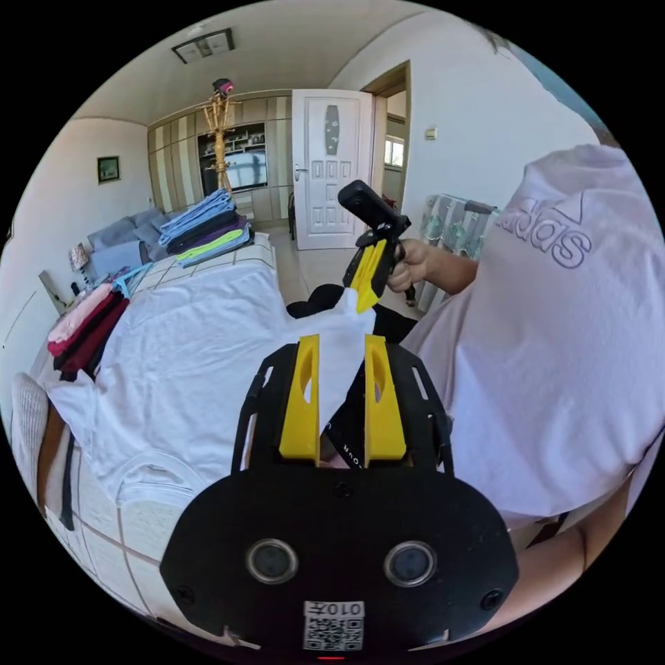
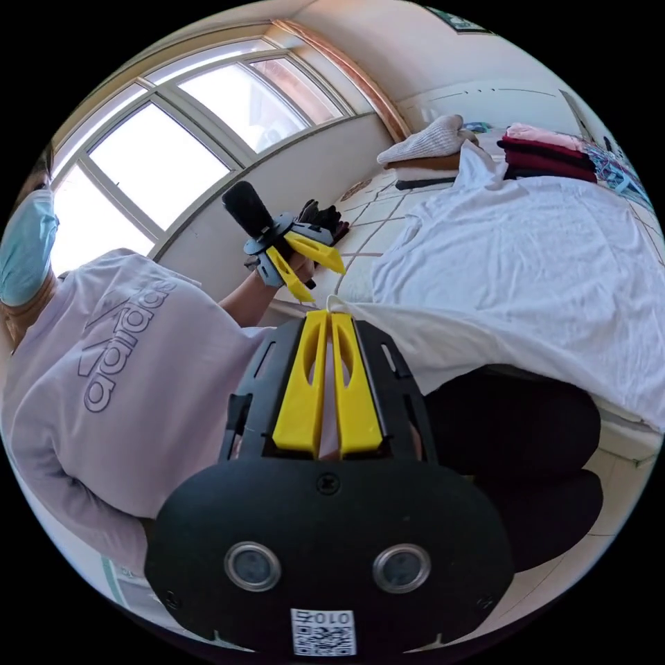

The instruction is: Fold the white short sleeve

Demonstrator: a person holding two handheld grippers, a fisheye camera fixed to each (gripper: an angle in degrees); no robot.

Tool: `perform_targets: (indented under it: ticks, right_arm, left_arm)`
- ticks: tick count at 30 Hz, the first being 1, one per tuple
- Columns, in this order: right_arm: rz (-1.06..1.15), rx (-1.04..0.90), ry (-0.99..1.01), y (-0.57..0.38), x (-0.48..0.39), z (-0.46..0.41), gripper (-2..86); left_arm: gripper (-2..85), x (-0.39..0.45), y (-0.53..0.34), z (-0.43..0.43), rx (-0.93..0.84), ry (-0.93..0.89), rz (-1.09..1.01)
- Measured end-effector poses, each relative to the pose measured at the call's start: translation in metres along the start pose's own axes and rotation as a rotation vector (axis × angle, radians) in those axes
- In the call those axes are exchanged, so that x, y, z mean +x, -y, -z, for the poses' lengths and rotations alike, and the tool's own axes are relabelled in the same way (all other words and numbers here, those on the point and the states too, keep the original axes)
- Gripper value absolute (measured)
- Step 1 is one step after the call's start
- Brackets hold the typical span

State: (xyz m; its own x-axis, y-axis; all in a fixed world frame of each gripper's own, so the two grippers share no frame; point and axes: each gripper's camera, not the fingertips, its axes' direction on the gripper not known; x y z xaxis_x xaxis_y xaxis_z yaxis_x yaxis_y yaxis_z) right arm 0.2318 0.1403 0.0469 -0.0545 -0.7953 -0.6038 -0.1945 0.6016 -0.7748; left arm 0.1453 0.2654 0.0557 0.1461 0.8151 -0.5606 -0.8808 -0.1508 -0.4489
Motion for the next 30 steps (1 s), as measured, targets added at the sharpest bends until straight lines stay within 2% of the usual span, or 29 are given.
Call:
perform_targets:
  ticks: [6,9,11,14,16,19,21,27,30]
  right_arm:
    - [-0.104,0.062,0.094,-0.008,0.002,-0.006,3.4]
    - [-0.110,0.063,0.073,-0.009,-0.012,-0.008,3.9]
    - [-0.100,0.069,0.025,-0.011,-0.023,-0.010,4.4]
    - [-0.057,0.105,-0.130,-0.022,-0.047,-0.005,5.2]
    - [-0.023,0.136,-0.343,-0.035,-0.070,-0.003,5.7]
    - [0.027,0.171,-0.557,-0.046,-0.091,-0.011,7.7]
    - [0.068,0.160,-0.638,-0.047,-0.099,-0.026,9.6]
    - [0.206,-0.030,-0.871,-0.030,-0.118,-0.103,12.4]
    - [0.259,-0.010,-1.035,-0.024,-0.127,-0.131,12.6]
  left_arm:
    - [8.1,0.026,0.012,-0.047,-0.084,0.136,-0.060]
    - [4.1,0.030,0.019,-0.068,-0.128,0.307,-0.081]
    - [1.6,0.021,0.022,-0.073,-0.121,0.316,-0.065]
    - [0.3,-0.021,0.022,-0.069,-0.085,0.143,0.044]
    - [0.0,-0.055,0.019,-0.068,-0.100,0.030,0.127]
    - [-0.3,-0.111,0.008,-0.072,-0.138,-0.132,0.278]
    - [-0.3,-0.144,0.001,-0.076,-0.123,-0.248,0.344]
    - [-0.3,-0.179,-0.008,-0.081,-0.095,-0.301,0.399]
    - [-0.4,-0.186,-0.014,-0.083,-0.083,-0.305,0.418]
